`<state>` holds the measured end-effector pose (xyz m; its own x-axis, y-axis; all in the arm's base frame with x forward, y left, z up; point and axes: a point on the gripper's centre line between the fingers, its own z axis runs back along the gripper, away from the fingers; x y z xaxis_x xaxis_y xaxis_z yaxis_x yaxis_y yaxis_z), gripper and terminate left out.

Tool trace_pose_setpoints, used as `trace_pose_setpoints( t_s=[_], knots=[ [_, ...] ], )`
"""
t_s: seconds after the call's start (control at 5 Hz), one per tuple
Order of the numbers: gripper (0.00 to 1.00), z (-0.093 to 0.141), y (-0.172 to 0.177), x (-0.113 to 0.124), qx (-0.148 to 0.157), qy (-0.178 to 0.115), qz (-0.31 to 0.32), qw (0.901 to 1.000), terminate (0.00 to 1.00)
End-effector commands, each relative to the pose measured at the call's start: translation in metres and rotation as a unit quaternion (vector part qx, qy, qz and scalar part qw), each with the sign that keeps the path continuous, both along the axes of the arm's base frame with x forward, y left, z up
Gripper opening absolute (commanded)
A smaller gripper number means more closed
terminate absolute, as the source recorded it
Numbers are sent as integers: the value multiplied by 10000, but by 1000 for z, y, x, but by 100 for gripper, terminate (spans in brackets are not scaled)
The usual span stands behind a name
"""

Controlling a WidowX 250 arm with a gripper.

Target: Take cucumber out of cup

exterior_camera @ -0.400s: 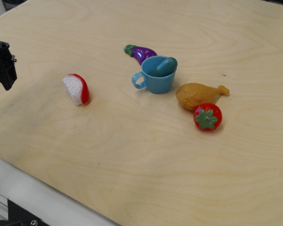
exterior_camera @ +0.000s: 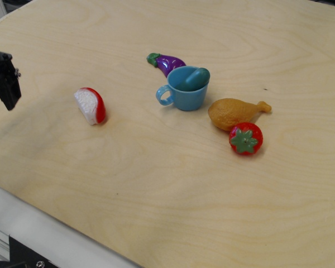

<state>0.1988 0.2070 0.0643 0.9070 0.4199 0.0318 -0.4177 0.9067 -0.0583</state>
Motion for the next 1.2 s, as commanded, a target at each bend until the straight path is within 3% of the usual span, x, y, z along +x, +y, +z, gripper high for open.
trace_pose_setpoints(
  t_s=[0.0, 0.2, 0.4, 0.6, 0.8, 1.0],
  knots=[
    [100, 54, -59, 72, -192, -299, -2383, 9705, 0],
    [100, 57, -107, 108, -124, -210, -3577, 9335, 0],
    [100, 63, -158, 141, -151, -309, -4713, 8813, 0],
    [100, 59, -194, 152, -81, -248, -5779, 8157, 0],
    [100, 38, -215, 155, 66, -97, -6704, 7419, 0],
    [100, 22, -221, 164, 238, -87, -6777, 7349, 0]
  ],
)
